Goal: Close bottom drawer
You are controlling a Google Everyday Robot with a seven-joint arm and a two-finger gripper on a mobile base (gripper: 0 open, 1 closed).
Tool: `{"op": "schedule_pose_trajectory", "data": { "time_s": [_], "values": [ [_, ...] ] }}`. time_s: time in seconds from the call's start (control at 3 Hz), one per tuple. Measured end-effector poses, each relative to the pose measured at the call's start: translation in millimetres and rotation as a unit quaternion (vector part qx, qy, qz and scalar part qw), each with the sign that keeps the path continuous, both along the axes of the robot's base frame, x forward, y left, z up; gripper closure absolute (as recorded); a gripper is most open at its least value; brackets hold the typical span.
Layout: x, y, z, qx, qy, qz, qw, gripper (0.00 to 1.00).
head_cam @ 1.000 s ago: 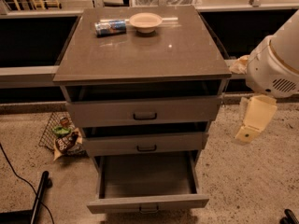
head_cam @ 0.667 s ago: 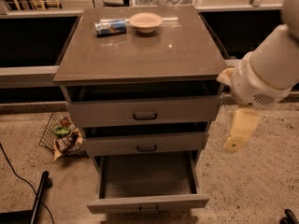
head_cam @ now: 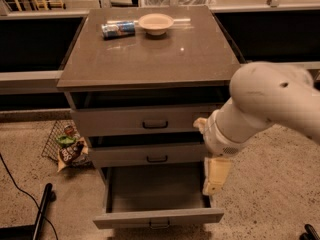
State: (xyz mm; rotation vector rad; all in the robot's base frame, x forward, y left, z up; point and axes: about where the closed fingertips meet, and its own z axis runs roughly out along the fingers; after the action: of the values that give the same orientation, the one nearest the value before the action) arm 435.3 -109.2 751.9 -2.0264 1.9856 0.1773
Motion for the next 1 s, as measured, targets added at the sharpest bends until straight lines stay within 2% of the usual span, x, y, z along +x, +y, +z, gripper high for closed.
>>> {"op": "schedule_pose_trajectory", "data": {
  "time_s": [0.33, 0.67, 1.0],
  "values": [
    [-1.2, 20.3, -47.9, 0.017, 0.028, 0.018, 0.9993, 0.00],
    [-1.2, 20.3, -47.9, 0.017, 0.028, 0.018, 0.9993, 0.00],
    [1.4, 28.0, -68.3, 0.018, 0.027, 0.032, 0.9989, 0.00]
  ]
}}
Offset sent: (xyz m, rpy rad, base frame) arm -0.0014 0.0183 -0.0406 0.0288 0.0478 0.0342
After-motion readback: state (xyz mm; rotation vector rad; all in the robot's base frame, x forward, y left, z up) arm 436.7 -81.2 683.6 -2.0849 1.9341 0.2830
